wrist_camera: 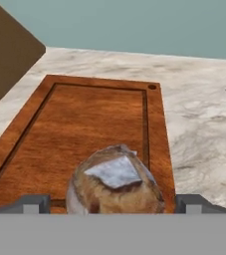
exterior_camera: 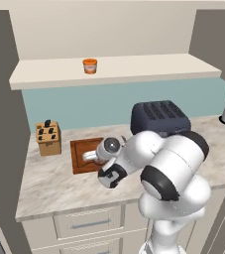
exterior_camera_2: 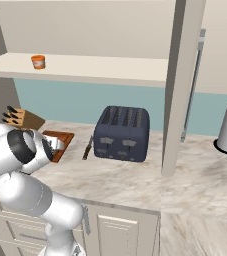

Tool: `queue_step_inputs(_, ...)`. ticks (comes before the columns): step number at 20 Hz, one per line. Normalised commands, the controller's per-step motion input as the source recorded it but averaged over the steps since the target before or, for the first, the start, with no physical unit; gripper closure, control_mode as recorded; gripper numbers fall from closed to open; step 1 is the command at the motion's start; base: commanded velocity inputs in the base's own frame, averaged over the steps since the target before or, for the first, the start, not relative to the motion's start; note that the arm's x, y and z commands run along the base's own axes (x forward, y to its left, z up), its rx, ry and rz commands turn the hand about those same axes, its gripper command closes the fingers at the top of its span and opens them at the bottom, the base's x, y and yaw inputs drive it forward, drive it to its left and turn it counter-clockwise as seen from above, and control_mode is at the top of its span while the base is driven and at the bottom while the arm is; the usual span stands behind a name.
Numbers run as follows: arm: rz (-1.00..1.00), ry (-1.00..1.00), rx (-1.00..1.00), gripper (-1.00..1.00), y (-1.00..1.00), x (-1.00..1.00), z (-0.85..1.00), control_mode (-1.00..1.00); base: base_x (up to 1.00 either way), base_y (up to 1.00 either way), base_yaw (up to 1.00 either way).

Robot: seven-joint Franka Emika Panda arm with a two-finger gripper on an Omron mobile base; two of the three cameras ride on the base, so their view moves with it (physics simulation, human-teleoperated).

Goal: Pick the bread, place it on the cutting board, pick the jam, place it on the counter, and close the cabinet.

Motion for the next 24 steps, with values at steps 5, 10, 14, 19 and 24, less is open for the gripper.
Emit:
queue_step_inputs(5, 0.0, -0.15, 0.0, -1.0, 0.0, -0.18, 0.16, -1.0, 0.0, 0.0, 0.0)
queue_step_inputs(10, 0.0, -0.14, 0.0, -1.0, 0.0, -0.12, 0.23, -1.0, 0.0, 0.0, 0.0)
queue_step_inputs(14, 0.0, -0.09, 0.0, -1.0, 0.0, -0.05, 0.25, -1.0, 0.0, 0.0, 0.0)
queue_step_inputs(19, 0.0, -0.04, 0.0, -1.0, 0.0, -0.1, 0.24, -1.0, 0.0, 0.0, 0.0)
queue_step_inputs(24, 0.0, -0.01, 0.0, -1.0, 0.0, -0.1, 0.23, -1.0, 0.0, 0.0, 0.0)
